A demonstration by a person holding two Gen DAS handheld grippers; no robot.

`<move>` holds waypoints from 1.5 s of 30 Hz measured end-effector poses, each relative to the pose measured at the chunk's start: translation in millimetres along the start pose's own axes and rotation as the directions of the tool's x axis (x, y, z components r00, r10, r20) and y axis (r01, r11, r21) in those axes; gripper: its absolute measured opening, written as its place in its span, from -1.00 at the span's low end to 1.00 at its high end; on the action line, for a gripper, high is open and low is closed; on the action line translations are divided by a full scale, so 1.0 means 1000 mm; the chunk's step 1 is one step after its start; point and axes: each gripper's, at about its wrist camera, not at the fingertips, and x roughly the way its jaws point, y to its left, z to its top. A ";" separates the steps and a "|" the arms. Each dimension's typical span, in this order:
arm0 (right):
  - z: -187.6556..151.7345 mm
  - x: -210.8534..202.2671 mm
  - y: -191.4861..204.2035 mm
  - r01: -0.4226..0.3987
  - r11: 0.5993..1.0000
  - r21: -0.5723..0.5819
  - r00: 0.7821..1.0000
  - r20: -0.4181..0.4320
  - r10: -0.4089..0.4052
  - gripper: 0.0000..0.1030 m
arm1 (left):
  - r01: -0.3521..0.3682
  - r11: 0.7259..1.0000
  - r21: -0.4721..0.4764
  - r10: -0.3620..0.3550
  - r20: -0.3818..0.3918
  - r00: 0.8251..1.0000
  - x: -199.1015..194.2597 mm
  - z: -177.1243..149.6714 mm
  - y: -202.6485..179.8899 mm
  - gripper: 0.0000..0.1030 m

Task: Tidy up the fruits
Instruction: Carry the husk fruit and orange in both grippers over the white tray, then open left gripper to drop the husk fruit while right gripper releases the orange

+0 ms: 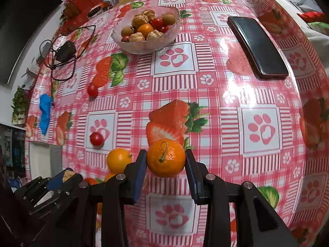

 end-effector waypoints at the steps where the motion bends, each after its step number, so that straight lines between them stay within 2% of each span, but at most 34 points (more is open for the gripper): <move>1: -0.002 -0.003 0.004 -0.004 1.000 -0.004 1.000 0.001 0.004 -0.26 | -0.001 1.000 -0.010 0.001 0.008 1.000 -0.006 -0.003 0.003 -0.50; 6: -0.017 -0.015 0.031 -0.034 0.997 -0.065 0.999 -0.004 0.033 -0.26 | -0.058 0.997 -0.044 0.059 0.026 0.998 -0.025 -0.028 0.019 -0.50; 12: -0.032 -0.015 0.094 -0.097 0.981 -0.169 0.995 -0.038 0.091 -0.26 | -0.136 0.982 -0.129 0.140 0.019 0.990 -0.047 -0.062 0.073 -0.50; 19: -0.053 -0.003 0.180 -0.175 0.938 -0.300 0.983 -0.102 0.151 -0.26 | -0.213 0.954 -0.212 0.207 -0.050 0.977 -0.048 -0.088 0.133 -0.50; 23: -0.062 0.011 0.221 -0.208 0.915 -0.347 0.975 -0.146 0.166 -0.26 | -0.238 0.940 -0.245 0.223 -0.087 0.971 -0.041 -0.099 0.158 -0.50; 30: -0.073 0.039 0.266 -0.211 0.887 -0.411 0.969 -0.208 0.134 -0.26 | -0.242 0.933 -0.265 0.213 -0.135 0.968 -0.025 -0.109 0.180 -0.50; 34: -0.075 0.053 0.280 -0.190 0.877 -0.441 0.970 -0.222 0.098 -0.26 | -0.252 0.930 -0.269 0.215 -0.161 0.963 -0.019 -0.114 0.187 -0.50; 39: -0.076 0.065 0.289 -0.169 0.869 -0.465 0.970 -0.236 0.063 -0.26 | -0.249 0.932 -0.263 0.214 -0.155 0.965 -0.015 -0.113 0.190 -0.48; 41: -0.077 0.068 0.292 -0.163 0.865 -0.474 0.970 -0.239 0.052 -0.26 | -0.247 0.934 -0.259 0.213 -0.153 0.965 -0.012 -0.109 0.190 -0.37; 45: -0.081 0.074 0.298 -0.162 0.860 -0.483 0.967 -0.253 0.040 -0.24 | -0.255 0.932 -0.257 0.230 -0.123 0.965 -0.020 -0.109 0.179 0.46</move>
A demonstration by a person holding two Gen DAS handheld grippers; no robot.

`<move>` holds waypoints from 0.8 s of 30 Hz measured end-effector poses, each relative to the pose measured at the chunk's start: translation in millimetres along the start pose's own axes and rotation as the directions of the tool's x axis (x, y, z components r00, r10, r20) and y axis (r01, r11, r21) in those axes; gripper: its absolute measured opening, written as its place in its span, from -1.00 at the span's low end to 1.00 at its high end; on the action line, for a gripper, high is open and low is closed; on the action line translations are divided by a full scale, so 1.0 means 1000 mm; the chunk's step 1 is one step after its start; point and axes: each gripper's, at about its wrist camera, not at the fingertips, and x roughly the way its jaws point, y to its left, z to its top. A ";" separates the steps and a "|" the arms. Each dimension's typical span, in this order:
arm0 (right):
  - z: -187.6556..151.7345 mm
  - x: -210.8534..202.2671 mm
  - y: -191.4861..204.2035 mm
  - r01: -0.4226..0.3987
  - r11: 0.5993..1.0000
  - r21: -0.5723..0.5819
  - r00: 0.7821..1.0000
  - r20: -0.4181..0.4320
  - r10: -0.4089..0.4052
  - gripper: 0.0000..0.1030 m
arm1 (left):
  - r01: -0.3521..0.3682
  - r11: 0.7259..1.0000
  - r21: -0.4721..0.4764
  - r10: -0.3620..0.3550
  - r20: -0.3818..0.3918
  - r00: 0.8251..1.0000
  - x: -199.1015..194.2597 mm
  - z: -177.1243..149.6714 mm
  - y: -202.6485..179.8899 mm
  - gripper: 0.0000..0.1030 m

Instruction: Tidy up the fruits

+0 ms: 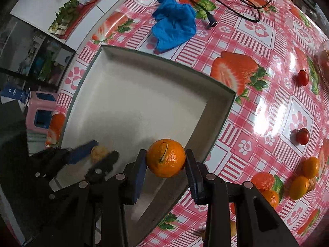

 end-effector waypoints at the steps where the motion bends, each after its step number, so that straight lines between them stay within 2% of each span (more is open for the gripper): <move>1: 0.000 0.000 0.001 -0.001 1.000 -0.003 1.000 -0.002 0.001 -0.07 | -0.005 1.000 0.003 0.005 0.012 1.000 -0.003 0.002 0.000 0.59; 3: 0.000 0.000 0.006 -0.002 1.000 -0.008 1.000 0.007 0.003 0.00 | -0.009 1.000 0.010 0.008 0.023 1.000 -0.009 0.002 0.000 0.59; 9: 0.002 -0.005 0.018 -0.003 1.000 -0.018 1.000 0.020 0.003 0.00 | -0.014 1.000 0.004 0.014 -0.036 0.999 -0.010 0.005 -0.006 0.60; 10: 0.002 -0.006 0.019 -0.005 1.000 -0.020 1.000 0.023 0.005 0.14 | -0.014 1.000 0.003 0.014 -0.037 0.999 -0.010 0.004 -0.006 0.65; 12: 0.001 -0.010 0.022 0.005 1.000 -0.026 0.999 0.032 -0.005 0.57 | -0.017 1.000 -0.006 0.017 -0.043 0.999 -0.002 0.005 -0.004 0.80; 15: 0.000 -0.016 0.020 0.015 0.999 -0.033 0.999 0.046 -0.014 0.58 | -0.081 0.996 0.021 0.082 -0.042 0.996 0.004 0.005 -0.007 0.99; 18: -0.002 -0.019 0.019 0.035 0.999 -0.035 0.998 0.048 -0.033 0.58 | -0.097 0.994 0.042 0.099 -0.029 0.995 0.011 0.005 -0.013 0.99; 20: -0.005 -0.021 0.015 0.058 0.998 -0.033 0.997 0.048 -0.056 0.80 | -0.100 0.994 0.034 0.100 -0.010 0.995 0.012 0.006 -0.015 0.99; 21: -0.006 -0.022 0.015 0.085 0.996 -0.031 0.995 0.049 -0.084 0.99 | -0.118 0.992 0.036 0.118 0.003 0.993 0.013 0.006 -0.017 0.99; 24: -0.009 -0.027 0.008 0.088 0.996 -0.006 0.995 0.056 -0.088 0.99 | -0.139 0.989 0.043 0.139 0.013 0.990 0.015 0.006 -0.019 0.99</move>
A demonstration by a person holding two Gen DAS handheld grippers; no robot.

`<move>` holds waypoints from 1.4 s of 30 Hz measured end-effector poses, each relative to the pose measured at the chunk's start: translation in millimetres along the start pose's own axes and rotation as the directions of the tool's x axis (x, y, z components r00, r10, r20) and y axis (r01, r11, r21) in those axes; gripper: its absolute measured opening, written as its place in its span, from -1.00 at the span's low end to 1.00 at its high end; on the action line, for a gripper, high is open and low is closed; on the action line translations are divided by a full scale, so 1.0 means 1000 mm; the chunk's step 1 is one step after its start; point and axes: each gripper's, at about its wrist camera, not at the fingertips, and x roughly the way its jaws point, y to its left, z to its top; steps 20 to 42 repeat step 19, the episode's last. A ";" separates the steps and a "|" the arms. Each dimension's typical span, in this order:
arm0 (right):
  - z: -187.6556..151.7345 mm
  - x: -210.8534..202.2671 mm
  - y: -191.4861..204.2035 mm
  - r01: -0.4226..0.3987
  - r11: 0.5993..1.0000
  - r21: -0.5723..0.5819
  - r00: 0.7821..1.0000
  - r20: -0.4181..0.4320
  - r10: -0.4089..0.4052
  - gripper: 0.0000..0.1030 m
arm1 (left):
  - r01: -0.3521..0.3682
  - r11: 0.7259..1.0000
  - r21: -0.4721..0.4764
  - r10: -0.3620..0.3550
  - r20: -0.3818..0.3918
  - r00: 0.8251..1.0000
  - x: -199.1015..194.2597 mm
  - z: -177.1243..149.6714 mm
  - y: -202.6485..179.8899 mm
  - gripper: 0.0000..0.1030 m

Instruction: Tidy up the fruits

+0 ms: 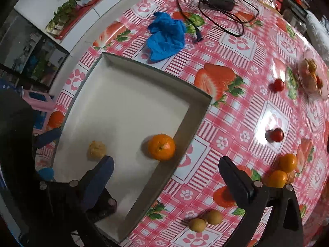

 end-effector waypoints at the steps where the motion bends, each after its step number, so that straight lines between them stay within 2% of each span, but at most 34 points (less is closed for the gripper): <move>1: -0.001 -0.001 -0.002 0.002 1.000 0.011 1.000 -0.004 -0.002 0.99 | 0.004 1.000 0.001 -0.004 -0.009 1.000 0.001 0.000 -0.001 0.99; 6: -0.006 -0.001 -0.006 0.016 1.000 0.025 1.000 -0.010 -0.016 0.99 | -0.037 0.999 0.026 0.038 -0.032 0.999 0.009 0.004 -0.014 0.99; 13: -0.010 -0.003 -0.008 0.011 1.000 0.026 1.000 -0.011 -0.010 0.99 | -0.042 0.998 0.040 0.044 -0.040 0.998 0.000 -0.004 -0.030 0.99; 19: -0.015 -0.006 -0.010 0.017 0.999 0.030 1.000 -0.015 -0.017 0.99 | -0.025 0.999 0.032 0.025 -0.022 0.999 -0.026 -0.015 -0.008 0.99; 42: -0.015 -0.006 -0.010 0.017 0.999 0.030 1.000 -0.015 -0.017 0.99 | -0.025 0.999 0.032 0.025 -0.022 0.999 -0.026 -0.015 -0.008 0.99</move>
